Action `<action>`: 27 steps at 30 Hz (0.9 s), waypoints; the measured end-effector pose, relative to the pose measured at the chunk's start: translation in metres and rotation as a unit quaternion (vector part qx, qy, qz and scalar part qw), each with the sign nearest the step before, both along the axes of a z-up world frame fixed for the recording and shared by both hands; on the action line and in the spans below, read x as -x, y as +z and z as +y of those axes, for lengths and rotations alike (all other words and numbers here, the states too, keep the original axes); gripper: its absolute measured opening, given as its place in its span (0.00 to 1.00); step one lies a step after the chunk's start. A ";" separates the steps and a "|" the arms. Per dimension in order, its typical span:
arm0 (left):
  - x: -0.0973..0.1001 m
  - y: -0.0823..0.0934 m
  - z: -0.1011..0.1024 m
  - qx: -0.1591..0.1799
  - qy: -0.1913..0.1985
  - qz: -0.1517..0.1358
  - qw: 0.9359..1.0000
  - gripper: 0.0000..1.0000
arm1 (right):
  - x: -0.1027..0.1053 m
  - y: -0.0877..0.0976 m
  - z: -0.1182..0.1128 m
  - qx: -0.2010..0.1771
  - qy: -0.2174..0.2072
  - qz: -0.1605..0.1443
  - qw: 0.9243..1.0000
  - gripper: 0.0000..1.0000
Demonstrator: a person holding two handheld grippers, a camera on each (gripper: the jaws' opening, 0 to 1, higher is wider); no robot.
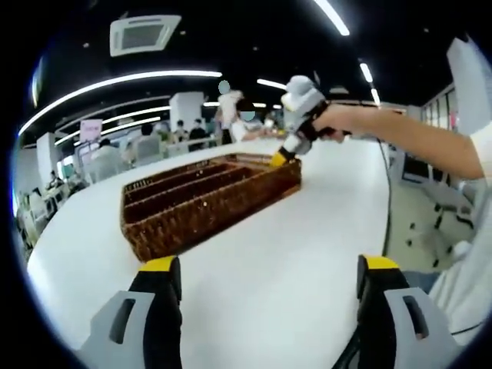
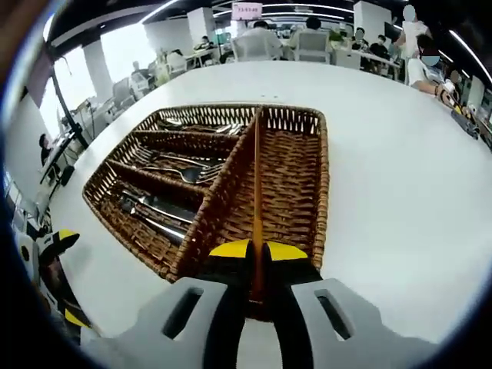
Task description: Arrange the knives, forks, and spoons in their matching storage slots by inserting each utensil handle-first until every utensil is classified and aligned in the correct compartment
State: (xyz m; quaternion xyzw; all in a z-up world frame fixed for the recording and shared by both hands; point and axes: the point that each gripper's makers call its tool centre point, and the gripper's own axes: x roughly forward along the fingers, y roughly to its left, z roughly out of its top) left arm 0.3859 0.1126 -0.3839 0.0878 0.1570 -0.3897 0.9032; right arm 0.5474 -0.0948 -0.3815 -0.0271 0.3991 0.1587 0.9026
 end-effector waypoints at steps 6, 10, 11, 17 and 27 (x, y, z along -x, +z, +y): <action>0.000 -0.003 0.003 -0.003 0.003 0.003 1.000 0.95 | -0.003 -0.010 0.002 0.002 -0.008 0.022 1.000 0.06; 0.001 -0.004 0.004 -0.003 0.003 0.003 1.000 0.94 | -0.007 -0.013 0.004 0.000 -0.013 0.034 0.999 0.06; 0.001 -0.004 0.005 -0.004 0.003 0.004 1.000 0.94 | -0.009 -0.011 0.004 -0.002 -0.016 0.033 0.999 0.06; 0.002 -0.007 0.005 -0.007 0.002 0.008 1.000 0.94 | -0.004 -0.016 0.011 -0.036 -0.029 0.071 0.996 0.06; 0.004 -0.009 0.006 -0.010 0.003 0.009 1.000 0.93 | -0.011 -0.017 0.010 -0.044 -0.035 0.083 0.995 0.07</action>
